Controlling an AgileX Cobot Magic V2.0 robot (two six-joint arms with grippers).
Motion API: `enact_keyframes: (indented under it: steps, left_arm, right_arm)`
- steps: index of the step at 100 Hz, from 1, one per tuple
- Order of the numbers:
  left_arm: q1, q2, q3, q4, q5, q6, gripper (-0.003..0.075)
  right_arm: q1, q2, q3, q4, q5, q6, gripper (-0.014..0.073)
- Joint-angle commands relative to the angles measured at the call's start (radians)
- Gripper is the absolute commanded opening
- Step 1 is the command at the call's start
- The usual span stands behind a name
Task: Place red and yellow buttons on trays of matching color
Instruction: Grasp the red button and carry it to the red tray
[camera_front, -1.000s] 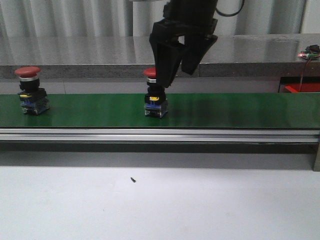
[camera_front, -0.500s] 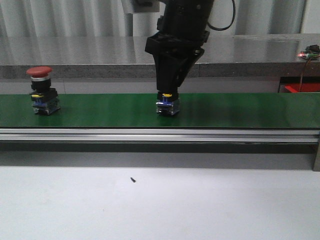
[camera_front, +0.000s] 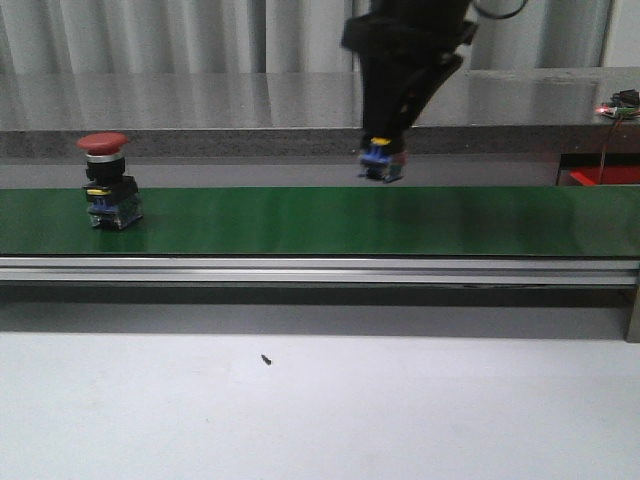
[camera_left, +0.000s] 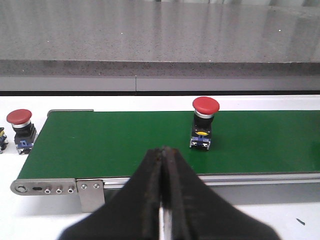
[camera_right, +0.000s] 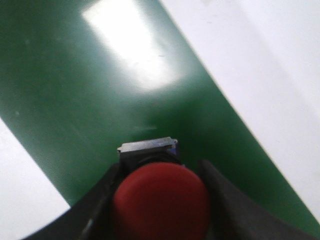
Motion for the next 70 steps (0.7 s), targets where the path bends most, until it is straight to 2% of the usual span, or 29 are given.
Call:
enact_keyframes:
  steps: [1,39,59,70]
  left_arm:
    - [-0.008,0.005,-0.029,-0.022,-0.074,-0.001,-0.002]
    - [-0.008,0.007,-0.029,-0.022,-0.074,-0.001,-0.002]
    - [-0.008,0.007,-0.029,-0.022,-0.074,-0.001,-0.002]
    - [-0.008,0.007,-0.029,-0.022,-0.074,-0.001,-0.002]
  right_arm:
    - [-0.089,-0.11,-0.034,0.004,-0.015,0.015,0.0213]
    - [-0.479,-0.171,-0.031,0.003,-0.023,0.08,0.0213]
    - [-0.605,-0.156,-0.019,0.002,-0.127,0.113,0.0213]
    - [-0.654,-0.117,-0.019,0.001,-0.136,0.191,0.0213]
